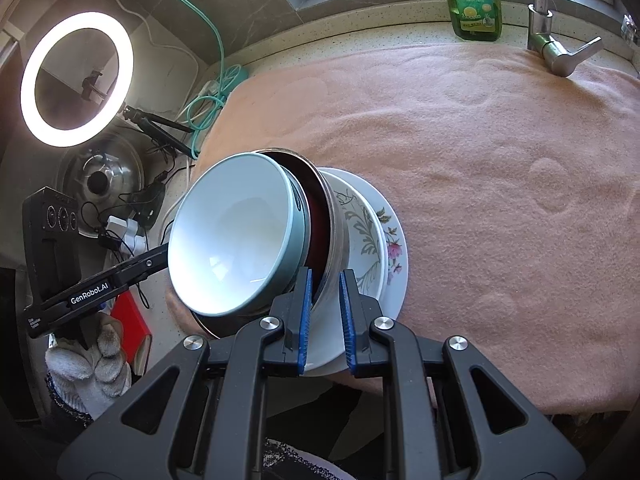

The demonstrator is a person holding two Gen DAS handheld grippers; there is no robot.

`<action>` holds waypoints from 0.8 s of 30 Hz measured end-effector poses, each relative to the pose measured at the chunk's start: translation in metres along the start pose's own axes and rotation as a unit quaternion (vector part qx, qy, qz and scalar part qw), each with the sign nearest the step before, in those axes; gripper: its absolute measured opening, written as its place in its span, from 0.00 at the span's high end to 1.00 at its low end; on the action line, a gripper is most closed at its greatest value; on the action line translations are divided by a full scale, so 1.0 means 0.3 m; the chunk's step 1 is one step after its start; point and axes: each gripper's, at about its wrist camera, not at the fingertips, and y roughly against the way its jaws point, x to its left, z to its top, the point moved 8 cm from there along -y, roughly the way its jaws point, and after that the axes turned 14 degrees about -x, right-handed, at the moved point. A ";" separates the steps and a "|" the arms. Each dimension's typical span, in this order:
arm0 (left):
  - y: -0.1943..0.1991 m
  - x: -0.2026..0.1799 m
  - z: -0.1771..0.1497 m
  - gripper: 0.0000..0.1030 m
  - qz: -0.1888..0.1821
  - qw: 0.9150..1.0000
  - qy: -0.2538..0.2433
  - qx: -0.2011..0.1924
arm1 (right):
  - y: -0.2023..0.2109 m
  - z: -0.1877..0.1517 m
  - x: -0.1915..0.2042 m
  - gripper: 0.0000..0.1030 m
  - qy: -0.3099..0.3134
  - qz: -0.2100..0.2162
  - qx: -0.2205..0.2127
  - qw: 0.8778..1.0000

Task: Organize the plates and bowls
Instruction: 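Lower the bowl stack onto the flowered plate stack with both tools, then open both tools and withdraw them from the stacked dishes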

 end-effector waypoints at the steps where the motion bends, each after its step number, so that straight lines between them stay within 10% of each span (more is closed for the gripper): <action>1: 0.004 0.000 0.001 0.88 0.000 1.000 0.000 -0.001 | 0.005 -0.002 -0.002 0.85 0.000 -0.001 -0.001 1.000; 12: 0.067 0.012 -0.020 0.87 0.012 1.000 -0.017 -0.009 | 0.078 -0.027 -0.005 0.83 0.013 -0.020 -0.021 0.999; 18: 0.105 0.000 -0.046 0.80 0.027 0.998 -0.046 -0.015 | 0.137 -0.041 -0.007 0.50 0.041 -0.043 -0.044 0.997; 24: 0.144 -0.025 -0.071 0.49 0.041 0.996 -0.075 -0.024 | 0.198 -0.056 0.004 0.26 0.064 -0.059 -0.066 0.994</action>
